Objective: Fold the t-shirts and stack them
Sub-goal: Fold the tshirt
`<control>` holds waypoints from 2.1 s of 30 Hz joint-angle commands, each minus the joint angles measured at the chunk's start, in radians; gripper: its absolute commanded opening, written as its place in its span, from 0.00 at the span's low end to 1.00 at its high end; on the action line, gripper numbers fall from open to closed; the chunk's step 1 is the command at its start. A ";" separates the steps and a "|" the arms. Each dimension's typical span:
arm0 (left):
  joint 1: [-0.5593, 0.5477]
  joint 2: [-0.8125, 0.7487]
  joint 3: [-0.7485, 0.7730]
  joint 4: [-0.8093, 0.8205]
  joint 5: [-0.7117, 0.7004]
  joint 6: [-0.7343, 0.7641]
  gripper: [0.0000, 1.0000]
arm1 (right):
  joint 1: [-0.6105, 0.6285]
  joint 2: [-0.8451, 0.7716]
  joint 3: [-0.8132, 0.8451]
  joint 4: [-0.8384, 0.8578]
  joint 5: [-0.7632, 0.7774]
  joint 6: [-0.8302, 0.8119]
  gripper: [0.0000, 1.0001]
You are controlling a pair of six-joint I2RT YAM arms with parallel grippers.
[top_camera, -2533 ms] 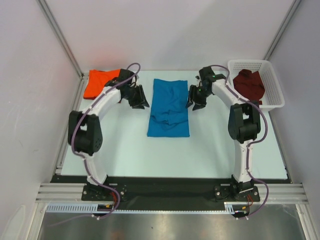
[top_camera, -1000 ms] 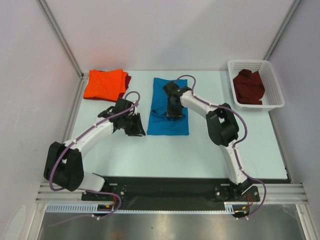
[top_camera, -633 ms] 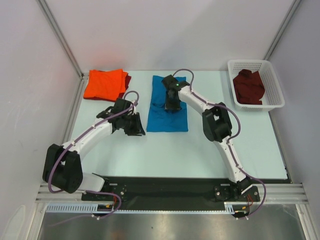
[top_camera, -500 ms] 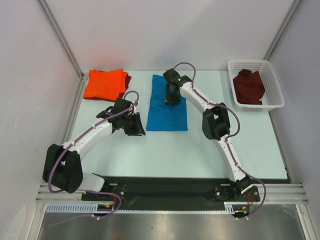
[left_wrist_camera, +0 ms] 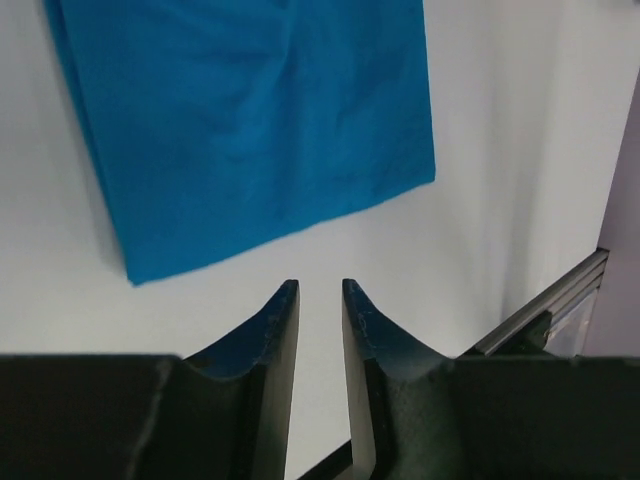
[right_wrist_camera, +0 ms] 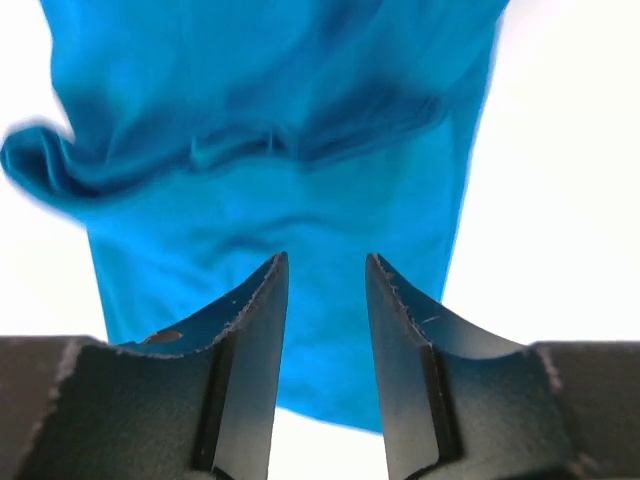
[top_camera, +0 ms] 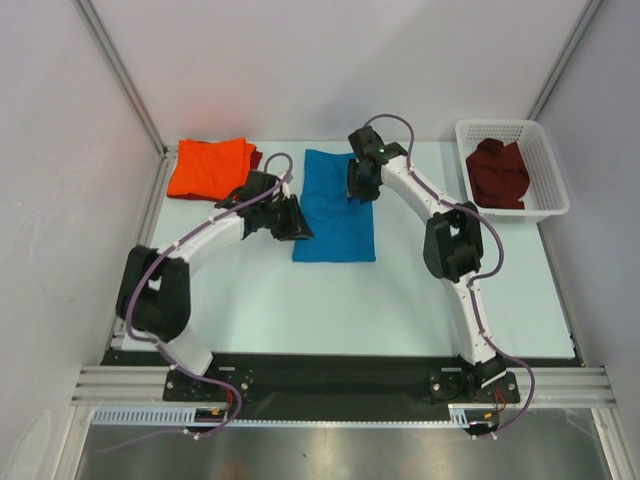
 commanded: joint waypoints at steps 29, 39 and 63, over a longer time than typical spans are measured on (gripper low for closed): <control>0.106 0.603 0.522 0.224 0.199 -0.043 0.11 | -0.213 0.053 -0.302 0.536 -0.566 0.199 0.00; 0.157 0.752 0.618 0.287 0.209 -0.069 0.11 | -0.241 0.084 -0.273 0.528 -0.582 0.166 0.00; 0.174 0.217 0.222 0.053 0.171 0.124 0.41 | -0.263 -0.284 -0.487 0.234 -0.576 -0.018 0.37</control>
